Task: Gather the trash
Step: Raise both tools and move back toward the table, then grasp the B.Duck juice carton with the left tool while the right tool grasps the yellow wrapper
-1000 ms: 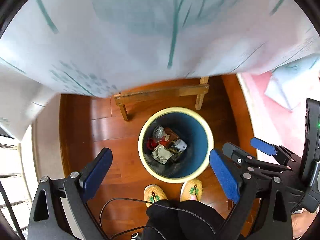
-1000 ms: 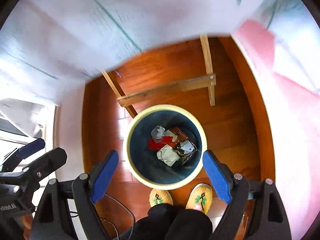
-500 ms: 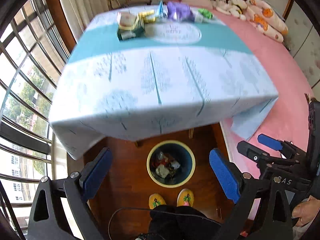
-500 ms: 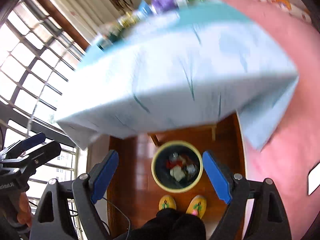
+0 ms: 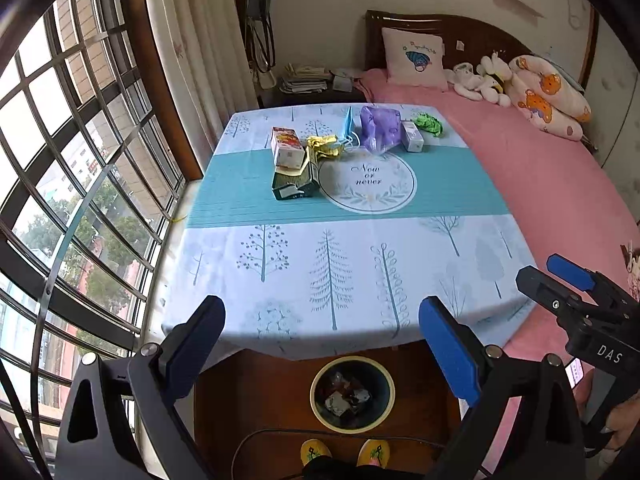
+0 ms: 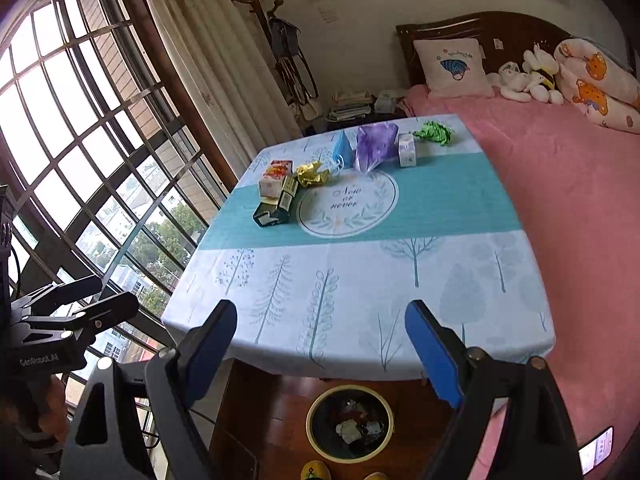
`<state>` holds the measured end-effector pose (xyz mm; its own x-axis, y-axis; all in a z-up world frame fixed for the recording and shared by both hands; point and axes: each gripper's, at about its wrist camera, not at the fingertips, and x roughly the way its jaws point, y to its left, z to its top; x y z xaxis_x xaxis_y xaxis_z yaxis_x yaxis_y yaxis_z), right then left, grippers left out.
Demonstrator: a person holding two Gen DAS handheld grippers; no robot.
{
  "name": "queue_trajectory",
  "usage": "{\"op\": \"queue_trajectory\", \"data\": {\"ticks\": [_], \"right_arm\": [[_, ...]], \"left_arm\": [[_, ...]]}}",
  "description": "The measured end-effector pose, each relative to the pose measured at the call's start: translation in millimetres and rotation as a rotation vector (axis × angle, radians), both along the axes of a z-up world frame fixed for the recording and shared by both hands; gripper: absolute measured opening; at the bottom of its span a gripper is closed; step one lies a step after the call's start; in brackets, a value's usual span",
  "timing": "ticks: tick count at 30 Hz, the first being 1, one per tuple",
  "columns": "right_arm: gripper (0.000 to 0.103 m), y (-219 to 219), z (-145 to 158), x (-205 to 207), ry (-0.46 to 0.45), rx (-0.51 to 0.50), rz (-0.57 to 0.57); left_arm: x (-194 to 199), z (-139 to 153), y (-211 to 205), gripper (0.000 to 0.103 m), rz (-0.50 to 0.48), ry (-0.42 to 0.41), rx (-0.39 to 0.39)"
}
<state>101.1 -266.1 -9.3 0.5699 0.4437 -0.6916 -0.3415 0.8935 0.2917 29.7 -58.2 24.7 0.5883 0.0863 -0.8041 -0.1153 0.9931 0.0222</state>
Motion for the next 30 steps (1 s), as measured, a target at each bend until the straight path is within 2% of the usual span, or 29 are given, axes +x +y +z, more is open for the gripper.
{"op": "queue_trajectory", "data": {"ticks": [9, 12, 18, 22, 24, 27, 30], "right_arm": [[0.087, 19, 20, 49, -0.051, -0.006, 0.020], [0.087, 31, 20, 71, -0.045, 0.004, 0.016], [0.086, 67, 20, 130, -0.042, 0.013, -0.016], [0.085, 93, 11, 175, -0.020, 0.013, -0.084], [0.084, 106, 0, 200, 0.018, 0.019, -0.116], [0.076, 123, -20, 235, 0.065, 0.008, -0.156], [0.075, 134, -38, 265, 0.114, 0.013, -0.187]], "left_arm": [[64, 15, 31, 0.097, 0.064, 0.010, -0.001], [96, 18, 47, 0.097, 0.077, 0.014, 0.019], [185, 17, 84, 0.097, 0.019, 0.044, 0.005], [257, -4, 104, 0.097, -0.043, 0.123, -0.011], [295, -22, 113, 0.097, -0.086, 0.185, -0.035], [343, -51, 118, 0.096, -0.115, 0.249, -0.031], [385, -83, 127, 0.097, -0.118, 0.312, -0.040]]}}
